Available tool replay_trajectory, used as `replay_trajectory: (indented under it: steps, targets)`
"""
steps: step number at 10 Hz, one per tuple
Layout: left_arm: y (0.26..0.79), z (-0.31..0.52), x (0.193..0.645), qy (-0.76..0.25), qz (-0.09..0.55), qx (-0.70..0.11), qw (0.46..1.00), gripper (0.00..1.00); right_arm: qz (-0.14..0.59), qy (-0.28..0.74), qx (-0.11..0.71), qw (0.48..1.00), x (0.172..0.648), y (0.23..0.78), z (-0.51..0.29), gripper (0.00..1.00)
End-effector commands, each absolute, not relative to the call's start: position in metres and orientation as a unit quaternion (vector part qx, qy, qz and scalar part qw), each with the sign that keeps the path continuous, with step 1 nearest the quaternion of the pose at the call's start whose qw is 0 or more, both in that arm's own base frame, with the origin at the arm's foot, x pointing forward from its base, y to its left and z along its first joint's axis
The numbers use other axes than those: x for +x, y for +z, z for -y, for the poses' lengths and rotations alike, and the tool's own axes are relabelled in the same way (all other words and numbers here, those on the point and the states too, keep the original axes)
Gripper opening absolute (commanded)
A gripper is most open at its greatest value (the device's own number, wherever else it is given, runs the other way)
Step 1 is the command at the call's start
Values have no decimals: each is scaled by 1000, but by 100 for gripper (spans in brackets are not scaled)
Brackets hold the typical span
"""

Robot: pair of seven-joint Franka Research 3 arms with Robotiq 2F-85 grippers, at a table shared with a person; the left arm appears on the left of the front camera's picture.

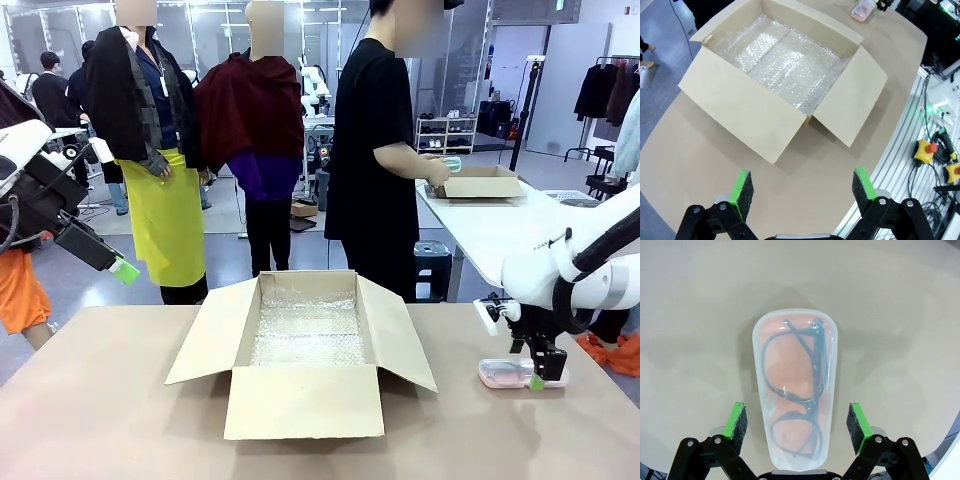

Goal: Pack the glasses set securely to prepare it for shipping.
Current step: Place the Glasses case inside the Package Box.

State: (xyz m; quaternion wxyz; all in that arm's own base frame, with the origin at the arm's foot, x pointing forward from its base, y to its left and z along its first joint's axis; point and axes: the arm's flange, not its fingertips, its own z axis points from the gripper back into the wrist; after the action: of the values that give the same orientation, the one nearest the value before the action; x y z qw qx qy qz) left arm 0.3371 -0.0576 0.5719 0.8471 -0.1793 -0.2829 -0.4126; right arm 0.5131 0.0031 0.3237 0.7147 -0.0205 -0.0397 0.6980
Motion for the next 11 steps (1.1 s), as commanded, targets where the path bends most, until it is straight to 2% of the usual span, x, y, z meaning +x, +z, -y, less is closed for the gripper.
replay_trajectory:
  steps: [1, 5, 11]
  targets:
    - [573, 56, 337, -417, 283, -186, 843, 100, 33, 696, -29, 716, 516, 316, -4, 100]
    - [573, 56, 337, -417, 283, -186, 843, 100, 43, 683, -30, 729, 523, 308, -1, 98]
    - [573, 56, 337, -417, 283, -186, 843, 100, 40, 680, -25, 732, 525, 321, 2, 40]
